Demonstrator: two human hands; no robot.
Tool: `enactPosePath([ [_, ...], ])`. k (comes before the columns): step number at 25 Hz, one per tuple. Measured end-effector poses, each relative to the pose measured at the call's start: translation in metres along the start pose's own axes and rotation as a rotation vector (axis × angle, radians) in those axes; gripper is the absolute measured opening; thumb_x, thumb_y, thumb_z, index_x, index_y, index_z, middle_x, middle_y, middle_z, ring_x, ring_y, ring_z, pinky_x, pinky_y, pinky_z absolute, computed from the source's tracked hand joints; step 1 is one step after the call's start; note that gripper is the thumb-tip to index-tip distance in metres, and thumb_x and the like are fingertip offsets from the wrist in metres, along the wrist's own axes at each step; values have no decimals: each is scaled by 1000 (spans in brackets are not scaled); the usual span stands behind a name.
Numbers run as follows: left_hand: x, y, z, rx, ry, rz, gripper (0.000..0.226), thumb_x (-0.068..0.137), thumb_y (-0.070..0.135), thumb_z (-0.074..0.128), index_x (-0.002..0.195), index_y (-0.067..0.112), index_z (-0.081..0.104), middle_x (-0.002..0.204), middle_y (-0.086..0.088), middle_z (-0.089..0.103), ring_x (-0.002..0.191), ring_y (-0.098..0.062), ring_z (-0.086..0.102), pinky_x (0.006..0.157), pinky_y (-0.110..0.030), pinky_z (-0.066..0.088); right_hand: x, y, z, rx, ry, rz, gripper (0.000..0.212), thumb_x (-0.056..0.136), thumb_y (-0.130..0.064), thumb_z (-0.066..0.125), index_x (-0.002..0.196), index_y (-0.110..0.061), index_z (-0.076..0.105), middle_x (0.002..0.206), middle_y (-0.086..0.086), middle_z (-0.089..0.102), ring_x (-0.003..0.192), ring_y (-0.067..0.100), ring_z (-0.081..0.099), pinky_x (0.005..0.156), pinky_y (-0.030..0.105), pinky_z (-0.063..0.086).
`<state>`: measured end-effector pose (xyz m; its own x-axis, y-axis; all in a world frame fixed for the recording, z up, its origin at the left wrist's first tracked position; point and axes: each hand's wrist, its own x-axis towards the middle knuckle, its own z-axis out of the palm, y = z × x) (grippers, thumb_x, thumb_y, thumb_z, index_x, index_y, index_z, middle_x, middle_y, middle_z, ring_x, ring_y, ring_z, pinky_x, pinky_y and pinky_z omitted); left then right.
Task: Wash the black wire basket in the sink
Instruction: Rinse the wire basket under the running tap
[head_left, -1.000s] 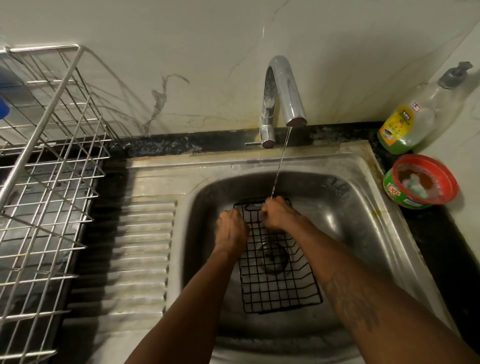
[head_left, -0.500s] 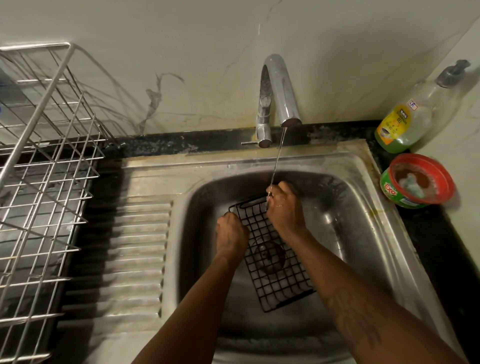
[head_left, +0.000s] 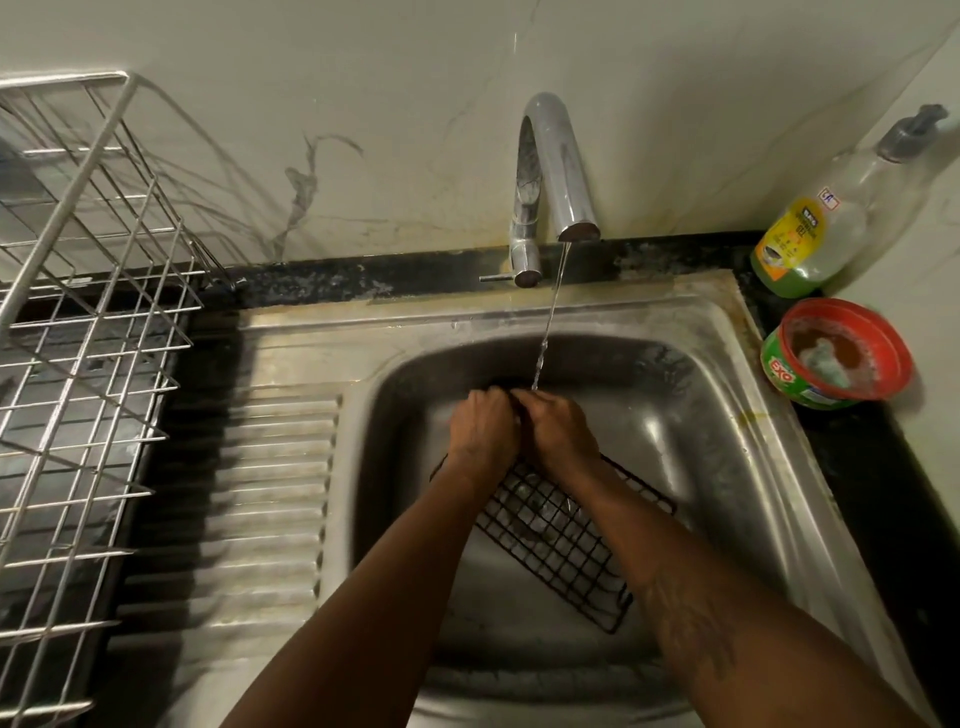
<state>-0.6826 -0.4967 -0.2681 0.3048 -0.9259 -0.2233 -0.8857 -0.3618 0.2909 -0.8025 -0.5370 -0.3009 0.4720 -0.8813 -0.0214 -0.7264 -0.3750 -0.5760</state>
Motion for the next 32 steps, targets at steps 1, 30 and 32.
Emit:
enactPosePath([
  [1, 2, -3, 1, -19, -21, 4, 19, 97, 25, 55, 111, 17, 66, 106, -10, 70, 99, -33, 68, 83, -42, 54, 0, -3, 0, -82, -62, -106, 32, 101, -37, 53, 130, -28, 65, 125, 3, 69, 106, 27, 66, 88, 36, 54],
  [30, -28, -18, -2, -201, -21, -294, 22, 101, 17, 45, 100, 14, 66, 90, -6, 65, 78, -22, 65, 71, -38, 59, 16, -14, -2, -274, -361, -289, 36, 101, -18, 45, 135, -25, 52, 129, 4, 65, 105, 27, 67, 87, 44, 55],
  [32, -31, -25, -7, -202, -10, -325, 21, 102, 17, 44, 98, 16, 65, 78, 0, 58, 66, -14, 56, 60, -29, 53, 20, -18, 0, -278, -354, -316, 38, 100, -14, 48, 136, -27, 51, 128, 4, 67, 100, 26, 67, 81, 38, 55],
])
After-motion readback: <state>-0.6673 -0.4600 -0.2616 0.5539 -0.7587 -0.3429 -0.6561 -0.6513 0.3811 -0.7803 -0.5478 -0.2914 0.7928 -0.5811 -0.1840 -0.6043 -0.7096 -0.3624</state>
